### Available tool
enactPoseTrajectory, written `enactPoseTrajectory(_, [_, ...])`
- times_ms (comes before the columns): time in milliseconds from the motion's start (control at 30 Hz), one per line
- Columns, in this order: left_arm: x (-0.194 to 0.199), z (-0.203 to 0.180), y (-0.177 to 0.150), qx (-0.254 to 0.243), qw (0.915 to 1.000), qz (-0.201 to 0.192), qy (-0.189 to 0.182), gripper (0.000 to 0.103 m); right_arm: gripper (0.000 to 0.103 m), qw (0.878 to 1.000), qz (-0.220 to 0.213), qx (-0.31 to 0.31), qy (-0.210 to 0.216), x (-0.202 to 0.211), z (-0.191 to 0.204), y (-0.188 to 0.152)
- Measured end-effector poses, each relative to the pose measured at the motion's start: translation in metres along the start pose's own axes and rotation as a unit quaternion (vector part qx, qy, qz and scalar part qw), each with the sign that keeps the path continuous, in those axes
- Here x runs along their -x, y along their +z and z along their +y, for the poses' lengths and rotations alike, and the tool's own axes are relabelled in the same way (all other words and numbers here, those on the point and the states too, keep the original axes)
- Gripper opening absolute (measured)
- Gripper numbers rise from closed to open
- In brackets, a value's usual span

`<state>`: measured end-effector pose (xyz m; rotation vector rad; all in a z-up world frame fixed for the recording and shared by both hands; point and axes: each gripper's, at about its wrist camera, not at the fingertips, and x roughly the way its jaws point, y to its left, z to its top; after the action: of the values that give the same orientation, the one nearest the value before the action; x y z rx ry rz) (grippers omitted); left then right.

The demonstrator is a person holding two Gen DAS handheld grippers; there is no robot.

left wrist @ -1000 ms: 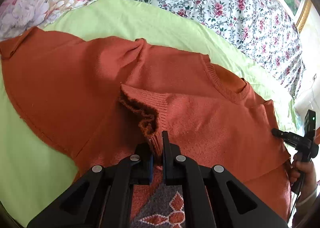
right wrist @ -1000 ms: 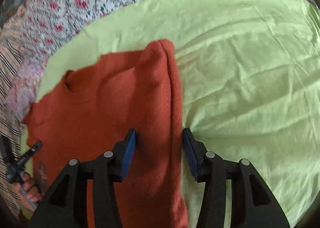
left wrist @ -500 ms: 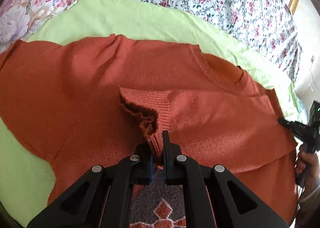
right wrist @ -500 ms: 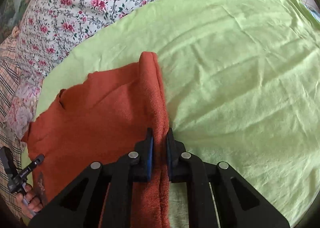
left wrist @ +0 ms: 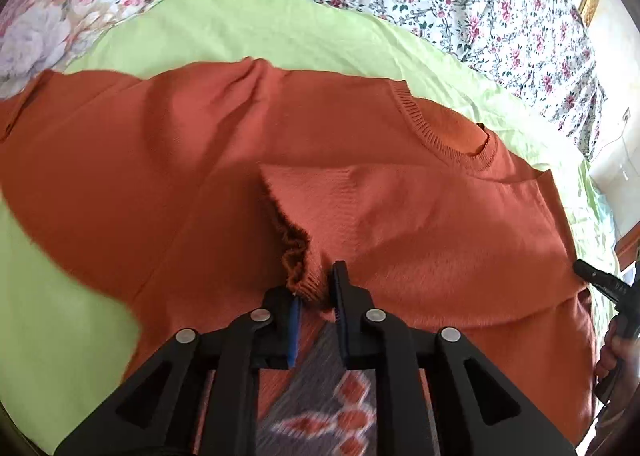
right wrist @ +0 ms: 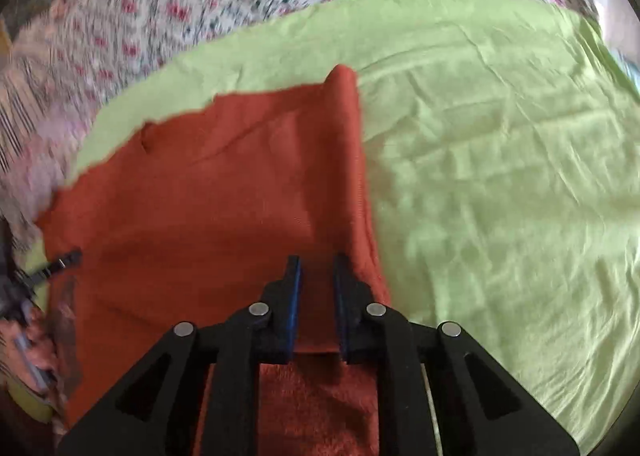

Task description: Fold small clothes

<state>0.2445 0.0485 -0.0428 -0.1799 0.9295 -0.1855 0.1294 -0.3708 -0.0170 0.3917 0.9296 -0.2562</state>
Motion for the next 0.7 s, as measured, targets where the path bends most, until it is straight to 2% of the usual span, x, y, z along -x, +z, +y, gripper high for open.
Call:
enactPoseTrajectory(133, [0.029, 0.018, -0.01, 0.021, 0.9996, -0.017, 0.003, 0.018, 0.024, 1.0, -0.022, -0.006, 0.015, 0.029, 0.01, -0.006])
enactPoseTrajectory(200, [0.047, 0.032, -0.013, 0.035, 0.9987, -0.035, 0.011, 0.018, 0.032, 0.999, -0.025, 0.001, 0.042, 0.037, 0.023, -0.011])
enactPoseTrajectory(233, [0.053, 0.038, -0.014, 0.039, 0.9982, -0.042, 0.019, 0.018, 0.036, 0.998, -0.026, 0.004, 0.058, 0.042, 0.029, -0.016])
enactPoseTrajectory(300, [0.064, 0.056, -0.014, 0.048, 0.9963, -0.054, 0.047, 0.02, 0.037, 0.996, -0.024, 0.011, 0.08, 0.047, 0.042, -0.026])
enactPoseTrajectory(333, [0.069, 0.068, -0.012, 0.052, 0.9946, -0.059, 0.068, 0.024, 0.037, 0.996, -0.021, 0.013, 0.089, 0.045, 0.052, -0.029])
enactPoseTrajectory(367, [0.071, 0.081, -0.01, 0.059, 0.9929, -0.06, 0.083, 0.035, 0.038, 0.995, -0.016, 0.014, 0.099, 0.042, 0.059, -0.032])
enactPoseTrajectory(467, [0.075, 0.121, 0.001, 0.099, 0.9866, -0.06, 0.115, 0.054, 0.038, 0.993, 0.004, 0.015, 0.119, 0.034, 0.071, -0.042])
enactPoseTrajectory(567, [0.074, 0.171, 0.017, 0.152, 0.9794, -0.062, 0.118, 0.058, 0.038, 0.991, 0.02, 0.022, 0.127, 0.028, 0.084, -0.052])
enactPoseTrajectory(700, [0.057, 0.241, 0.042, 0.226, 0.963, -0.059, 0.134, 0.065, 0.038, 0.99, 0.038, 0.029, 0.136, 0.02, 0.098, -0.057])
